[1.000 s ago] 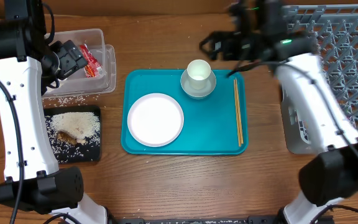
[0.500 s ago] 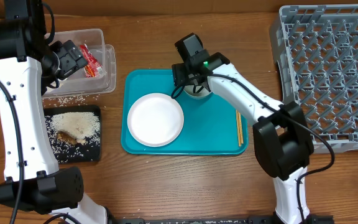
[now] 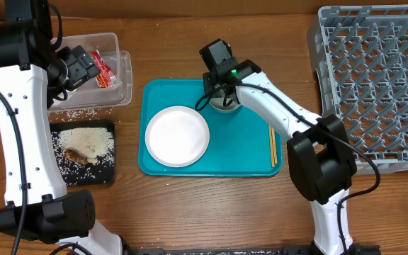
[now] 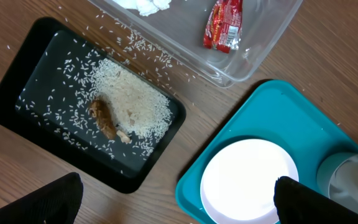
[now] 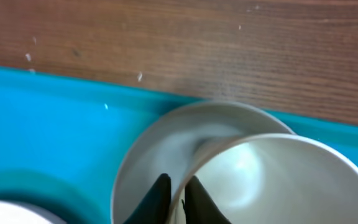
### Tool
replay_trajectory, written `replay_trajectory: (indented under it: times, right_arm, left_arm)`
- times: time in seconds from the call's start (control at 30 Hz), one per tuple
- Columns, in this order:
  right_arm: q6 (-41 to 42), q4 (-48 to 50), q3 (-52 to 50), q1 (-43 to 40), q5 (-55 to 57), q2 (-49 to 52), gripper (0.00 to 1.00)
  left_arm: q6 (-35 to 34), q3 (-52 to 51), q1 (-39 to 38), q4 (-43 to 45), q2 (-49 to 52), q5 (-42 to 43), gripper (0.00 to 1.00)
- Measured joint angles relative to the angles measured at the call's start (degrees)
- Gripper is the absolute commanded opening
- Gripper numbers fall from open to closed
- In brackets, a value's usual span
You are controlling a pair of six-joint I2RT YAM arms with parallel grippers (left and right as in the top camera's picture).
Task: Sort waste into correct bins and load items into the dishwasher
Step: 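Lift the white cup and place it into the dish rack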
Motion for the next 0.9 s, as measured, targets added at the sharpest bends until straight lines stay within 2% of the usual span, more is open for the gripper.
replay_trajectory:
  times: [0.13,0.33,0.5,0.6,0.7,0.77,0.9]
  right_arm:
    - [0.04,-5.46,5.92,0.0,0.07,0.26,0.04]
    - [-0.11,-19.39,23.21,-1.07,0.87,0.37,0.04]
    - [-0.55,-29.88,39.98,-8.52,1.4,0.37,0.04]
    - [-1.55,-33.33,47.54,-18.88,-0.44,0.37,0.04]
    - [-4.39,-32.09,49.96,-35.01,-7.17,0.37,0.04]
    - [-6.71,-29.66,49.86,-50.03,-17.68,1.11,0.04]
    - [-10.64,-22.77,48.98,-65.44,-36.33,3.89,0.04]
  left_arm:
    - [0.0,0.0,0.0,-0.02,0.0,0.0,1.0]
    - [0.0,0.0,0.0,0.0,0.0,0.0,1.0]
    - [0.02,0.0,0.0,-0.02,0.0,0.0,1.0]
    - [0.0,0.0,0.0,-0.02,0.0,0.0,1.0]
    - [0.02,0.0,0.0,0.0,0.0,-0.02,1.0]
    - [0.0,0.0,0.0,0.0,0.0,-0.02,1.0]
    - [0.0,0.0,0.0,0.0,0.0,-0.02,1.0]
